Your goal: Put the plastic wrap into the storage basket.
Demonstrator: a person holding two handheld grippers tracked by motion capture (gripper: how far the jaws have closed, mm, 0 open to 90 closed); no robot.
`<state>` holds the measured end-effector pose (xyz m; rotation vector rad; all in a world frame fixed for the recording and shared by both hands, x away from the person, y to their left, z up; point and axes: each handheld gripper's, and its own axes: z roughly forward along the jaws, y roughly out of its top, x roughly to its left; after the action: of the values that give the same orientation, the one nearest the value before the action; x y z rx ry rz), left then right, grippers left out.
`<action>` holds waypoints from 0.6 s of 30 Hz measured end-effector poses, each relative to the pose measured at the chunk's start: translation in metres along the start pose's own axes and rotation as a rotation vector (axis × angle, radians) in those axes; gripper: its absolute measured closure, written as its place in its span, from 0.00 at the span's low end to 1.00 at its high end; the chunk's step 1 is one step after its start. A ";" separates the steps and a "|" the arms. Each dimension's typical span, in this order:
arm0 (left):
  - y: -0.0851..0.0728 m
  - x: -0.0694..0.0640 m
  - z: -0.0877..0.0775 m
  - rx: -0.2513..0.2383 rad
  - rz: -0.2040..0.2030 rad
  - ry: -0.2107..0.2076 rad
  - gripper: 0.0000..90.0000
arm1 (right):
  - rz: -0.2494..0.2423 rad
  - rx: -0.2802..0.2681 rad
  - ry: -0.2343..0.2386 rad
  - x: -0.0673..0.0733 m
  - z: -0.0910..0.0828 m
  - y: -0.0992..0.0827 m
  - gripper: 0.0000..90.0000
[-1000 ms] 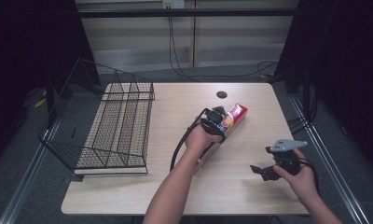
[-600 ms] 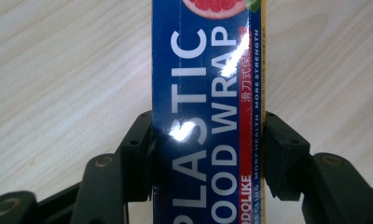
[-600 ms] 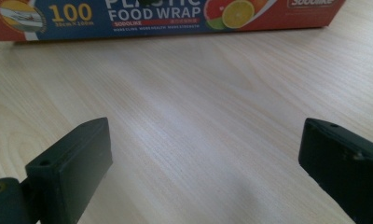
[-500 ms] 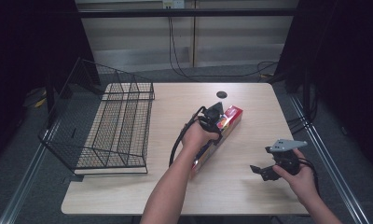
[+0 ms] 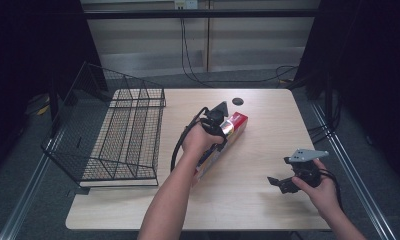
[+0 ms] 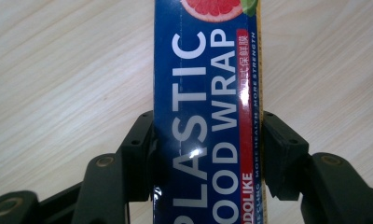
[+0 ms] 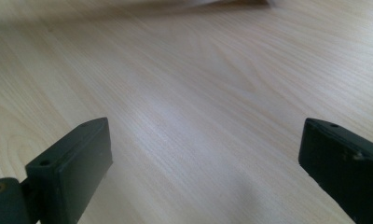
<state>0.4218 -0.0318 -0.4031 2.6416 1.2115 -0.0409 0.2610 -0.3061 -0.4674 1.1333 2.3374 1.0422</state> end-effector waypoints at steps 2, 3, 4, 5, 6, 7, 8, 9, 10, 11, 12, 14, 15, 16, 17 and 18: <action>-0.002 0.003 -0.004 0.008 -0.007 -0.005 0.51 | 0.002 0.000 0.006 0.000 0.000 0.000 0.03; -0.002 0.004 -0.006 0.010 -0.004 -0.004 0.51 | 0.000 0.000 0.002 0.000 0.001 0.001 0.03; -0.003 0.005 -0.008 0.008 -0.006 0.001 0.51 | -0.002 -0.002 0.004 0.000 0.001 0.001 0.03; -0.004 0.007 -0.010 0.009 -0.015 -0.004 0.50 | -0.003 -0.003 0.006 0.000 0.001 0.001 0.03; -0.005 0.007 -0.011 0.006 -0.032 -0.003 0.51 | -0.003 -0.004 0.006 0.000 0.001 0.001 0.03; -0.005 0.009 -0.013 0.007 -0.026 -0.006 0.50 | -0.006 -0.005 0.008 -0.001 0.001 0.001 0.03; -0.006 0.010 -0.015 0.008 -0.024 0.001 0.50 | -0.007 -0.007 0.009 -0.001 0.002 0.001 0.03; -0.007 0.011 -0.016 0.008 -0.028 0.003 0.51 | -0.009 -0.008 0.009 0.000 0.002 0.001 0.03; -0.007 0.011 -0.016 0.008 -0.028 0.003 0.50 | -0.009 -0.008 0.009 0.000 0.002 0.001 0.03; -0.008 0.014 -0.019 0.004 -0.035 -0.001 0.50 | -0.005 -0.005 0.010 0.000 0.002 0.001 0.03; -0.009 0.015 -0.021 0.004 -0.043 -0.005 0.50 | -0.006 -0.005 0.007 0.000 0.002 0.001 0.03; -0.010 0.017 -0.024 -0.003 -0.050 -0.007 0.50 | -0.008 -0.007 0.011 0.000 0.002 0.002 0.03; -0.011 0.018 -0.026 -0.005 -0.054 -0.008 0.50 | -0.010 -0.008 0.012 0.000 0.002 0.002 0.03; -0.012 0.019 -0.027 -0.012 -0.057 -0.011 0.50 | -0.014 -0.010 0.011 0.000 0.003 0.002 0.03; -0.012 0.019 -0.029 -0.008 -0.059 -0.009 0.50 | -0.012 -0.009 0.010 0.001 0.003 0.002 0.03; -0.013 0.021 -0.030 -0.013 -0.054 -0.010 0.50 | -0.015 -0.009 0.015 0.001 0.003 0.003 0.03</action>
<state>0.4233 -0.0016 -0.3791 2.5941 1.2753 -0.0551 0.2636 -0.3026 -0.4676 1.1069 2.3466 1.0578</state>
